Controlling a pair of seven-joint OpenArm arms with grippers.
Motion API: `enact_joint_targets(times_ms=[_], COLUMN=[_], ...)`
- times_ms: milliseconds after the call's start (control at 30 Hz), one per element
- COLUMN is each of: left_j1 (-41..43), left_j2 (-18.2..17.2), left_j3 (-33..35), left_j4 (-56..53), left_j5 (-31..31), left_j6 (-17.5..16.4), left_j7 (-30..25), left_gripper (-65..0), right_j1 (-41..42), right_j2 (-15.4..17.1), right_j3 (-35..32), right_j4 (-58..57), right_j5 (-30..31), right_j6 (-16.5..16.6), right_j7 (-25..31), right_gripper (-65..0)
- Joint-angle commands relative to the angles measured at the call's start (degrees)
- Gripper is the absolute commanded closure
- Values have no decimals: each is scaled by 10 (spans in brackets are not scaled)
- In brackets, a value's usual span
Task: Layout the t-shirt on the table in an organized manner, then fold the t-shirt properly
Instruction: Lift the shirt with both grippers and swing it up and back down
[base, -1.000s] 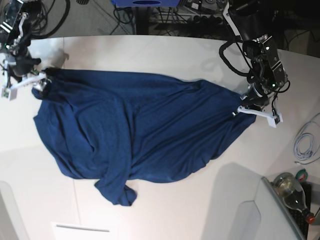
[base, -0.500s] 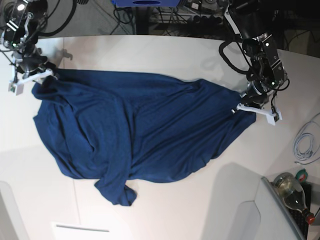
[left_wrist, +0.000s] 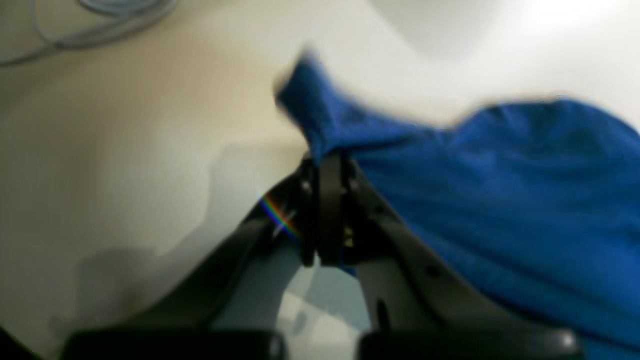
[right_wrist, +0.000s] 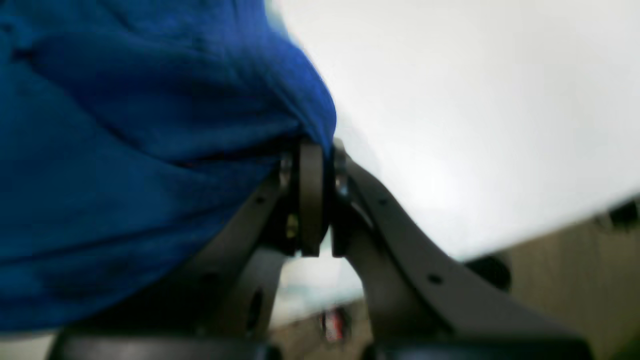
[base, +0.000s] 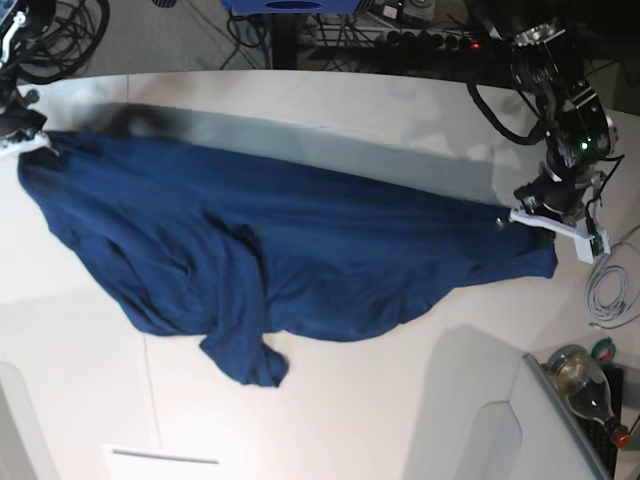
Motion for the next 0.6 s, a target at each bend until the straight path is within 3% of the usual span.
enact_joint_targets(times_ms=[0,367,567], left_j1=[11,20,16], left_j2=[-7,-8,-7], left_j3=[-4,-3,3], left_j4=[20,13,-42], left_j5=[3,6,46], left_j6=[3,3,3], left_j7=[-1,4,2], left_gripper=[0,0,0], right_j1=[0,7,11], right_j2=[5,5,6], right_j3=[5,1,1], right_j4=[10,20,-23], right_j5=[3,2,0], right_j6=[0,0,-2], right_j7=[2,-7,-7], right_gripper=[0,0,0])
